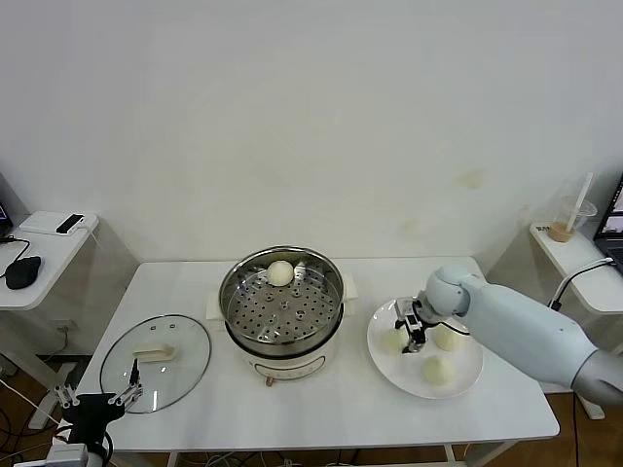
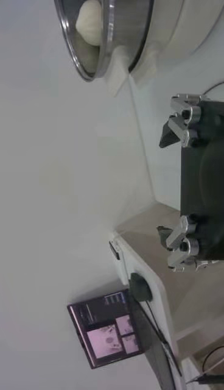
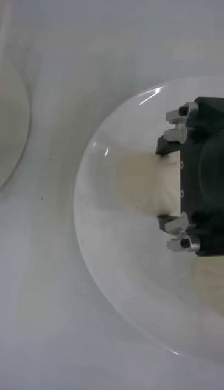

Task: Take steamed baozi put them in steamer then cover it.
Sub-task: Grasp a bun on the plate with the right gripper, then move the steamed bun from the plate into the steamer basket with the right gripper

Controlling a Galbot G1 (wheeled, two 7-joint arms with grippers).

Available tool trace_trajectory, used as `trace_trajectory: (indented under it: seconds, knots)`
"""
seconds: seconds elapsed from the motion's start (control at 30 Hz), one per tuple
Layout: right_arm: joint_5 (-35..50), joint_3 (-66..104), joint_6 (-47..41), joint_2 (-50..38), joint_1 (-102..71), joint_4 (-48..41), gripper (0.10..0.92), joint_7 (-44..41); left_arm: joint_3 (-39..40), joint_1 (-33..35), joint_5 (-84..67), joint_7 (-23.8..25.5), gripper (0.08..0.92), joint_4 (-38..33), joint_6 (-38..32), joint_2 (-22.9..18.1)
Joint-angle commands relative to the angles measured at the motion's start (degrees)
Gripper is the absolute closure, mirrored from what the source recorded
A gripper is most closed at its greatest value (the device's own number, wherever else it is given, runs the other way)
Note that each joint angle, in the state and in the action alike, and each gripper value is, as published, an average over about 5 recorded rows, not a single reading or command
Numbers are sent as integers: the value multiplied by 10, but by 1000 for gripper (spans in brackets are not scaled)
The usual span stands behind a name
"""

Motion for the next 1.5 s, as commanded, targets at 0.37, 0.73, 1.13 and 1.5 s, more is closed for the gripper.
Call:
trace_trajectory:
  seconds: [0.37, 0.73, 1.13, 1.5]
  knots:
    - [28, 4, -3, -36, 71, 35, 494, -22, 0, 0, 0, 0, 177, -3, 0, 2]
    - [100, -17, -21, -71, 218, 62, 483, -24, 6, -8, -1, 0, 177, -4, 1, 8]
    - [203, -118, -66, 49, 360, 75, 474, 15, 8, -16, -2, 2, 177, -2, 2, 14]
    - [272, -141, -124, 257, 316, -6, 474, 66, -9, -21, -12, 3, 177, 0, 7, 26]
